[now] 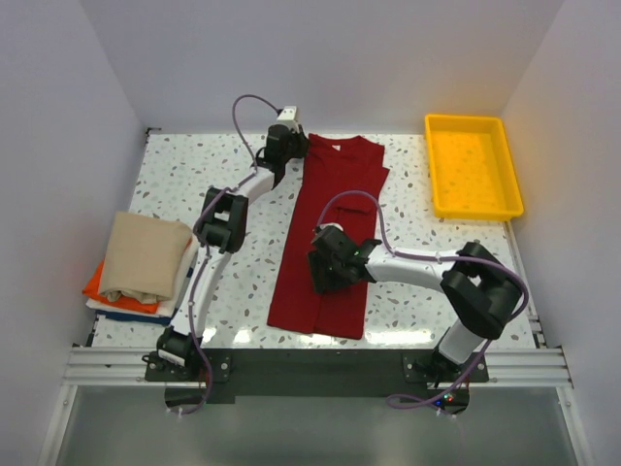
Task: Fold and stack the t-shirts
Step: Fold the tshirt
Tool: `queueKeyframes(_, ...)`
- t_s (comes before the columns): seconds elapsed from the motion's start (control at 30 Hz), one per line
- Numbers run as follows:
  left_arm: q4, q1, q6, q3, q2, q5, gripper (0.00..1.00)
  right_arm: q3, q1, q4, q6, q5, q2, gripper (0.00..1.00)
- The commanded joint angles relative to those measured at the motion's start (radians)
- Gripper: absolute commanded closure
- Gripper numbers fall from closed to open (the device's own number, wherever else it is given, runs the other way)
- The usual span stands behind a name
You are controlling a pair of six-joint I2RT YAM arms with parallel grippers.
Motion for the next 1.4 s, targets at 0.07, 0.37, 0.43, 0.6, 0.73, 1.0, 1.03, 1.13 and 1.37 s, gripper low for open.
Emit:
queueKeyframes(0.07, 0.133, 0.016, -0.006, 0.041, 0.006, -0.008, 0.87, 0.007, 0.029, -0.009, 0.023, -0.008, 0.019, 0.36)
queueKeyframes(0.37, 0.161, 0.042, -0.05, 0.044, 0.02, 0.033, 0.96, -0.024, 0.032, -0.028, 0.028, -0.016, 0.021, 0.4)
queueKeyframes(0.43, 0.155, 0.049, -0.07, 0.018, 0.007, 0.053, 0.81, -0.033, 0.031, -0.03, 0.031, -0.01, 0.013, 0.39)
queueKeyframes(0.6, 0.161, 0.061, -0.104, -0.063, -0.065, 0.102, 0.4, -0.052, 0.032, -0.033, 0.029, -0.013, 0.016, 0.41)
queueKeyframes(0.73, 0.106, 0.062, -0.113, -0.056, -0.08, 0.131, 0.33, -0.076, 0.032, -0.03, 0.037, -0.019, -0.005, 0.44)
queueKeyframes(1.0, 0.019, 0.064, -0.118, -0.057, -0.096, 0.21, 0.28, -0.154, 0.031, -0.058, 0.058, 0.029, -0.073, 0.57)
queueKeyframes(1.03, 0.008, 0.064, -0.125, -0.059, -0.099, 0.213, 0.28, -0.162, 0.029, -0.059, 0.061, 0.033, -0.091, 0.57)
queueKeyframes(1.13, -0.009, 0.064, -0.141, -0.056, -0.092, 0.236, 0.29, -0.183, 0.029, -0.068, 0.067, 0.045, -0.122, 0.57)
queueKeyframes(1.37, -0.051, 0.062, -0.162, -0.069, -0.094, 0.253, 0.45, -0.21, 0.021, -0.081, 0.08, 0.058, -0.168, 0.56)
